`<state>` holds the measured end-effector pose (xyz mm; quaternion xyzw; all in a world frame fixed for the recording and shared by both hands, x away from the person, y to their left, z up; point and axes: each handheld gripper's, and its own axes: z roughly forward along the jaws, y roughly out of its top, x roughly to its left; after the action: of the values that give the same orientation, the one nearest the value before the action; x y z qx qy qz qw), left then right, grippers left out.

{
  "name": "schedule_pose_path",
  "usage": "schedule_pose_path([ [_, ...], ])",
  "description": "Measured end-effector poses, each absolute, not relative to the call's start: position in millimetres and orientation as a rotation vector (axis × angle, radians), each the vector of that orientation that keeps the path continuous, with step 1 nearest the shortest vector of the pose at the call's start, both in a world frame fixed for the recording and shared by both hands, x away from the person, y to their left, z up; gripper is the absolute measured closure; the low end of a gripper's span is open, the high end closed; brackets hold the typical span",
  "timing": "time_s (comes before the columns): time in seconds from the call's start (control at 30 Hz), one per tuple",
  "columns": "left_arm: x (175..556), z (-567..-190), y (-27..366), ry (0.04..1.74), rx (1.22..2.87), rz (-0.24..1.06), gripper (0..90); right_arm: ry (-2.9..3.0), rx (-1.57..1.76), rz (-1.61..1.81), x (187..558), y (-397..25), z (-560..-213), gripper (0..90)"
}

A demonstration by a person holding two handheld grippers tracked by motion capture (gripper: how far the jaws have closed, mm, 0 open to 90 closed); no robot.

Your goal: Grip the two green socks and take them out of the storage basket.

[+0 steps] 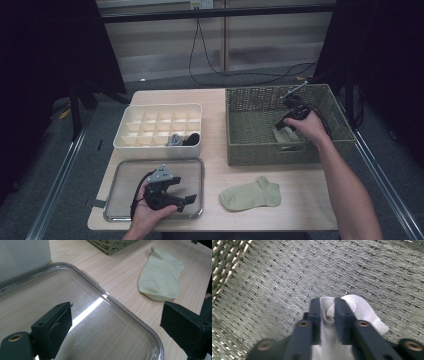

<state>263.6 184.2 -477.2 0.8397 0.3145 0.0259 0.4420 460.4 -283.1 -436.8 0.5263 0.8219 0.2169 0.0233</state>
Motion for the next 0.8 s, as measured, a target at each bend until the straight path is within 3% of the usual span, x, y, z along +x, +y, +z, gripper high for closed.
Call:
schedule_pose_path([
  [0.17,264,-477,184,0.783,2.082,0.07,10.1,2.515,1.632,0.689,460,-283,-435,87.9],
  [0.8,264,-477,185,0.79,2.081,0.074,10.2,2.436,1.59,1.029,442,-289,-408,88.7],
])
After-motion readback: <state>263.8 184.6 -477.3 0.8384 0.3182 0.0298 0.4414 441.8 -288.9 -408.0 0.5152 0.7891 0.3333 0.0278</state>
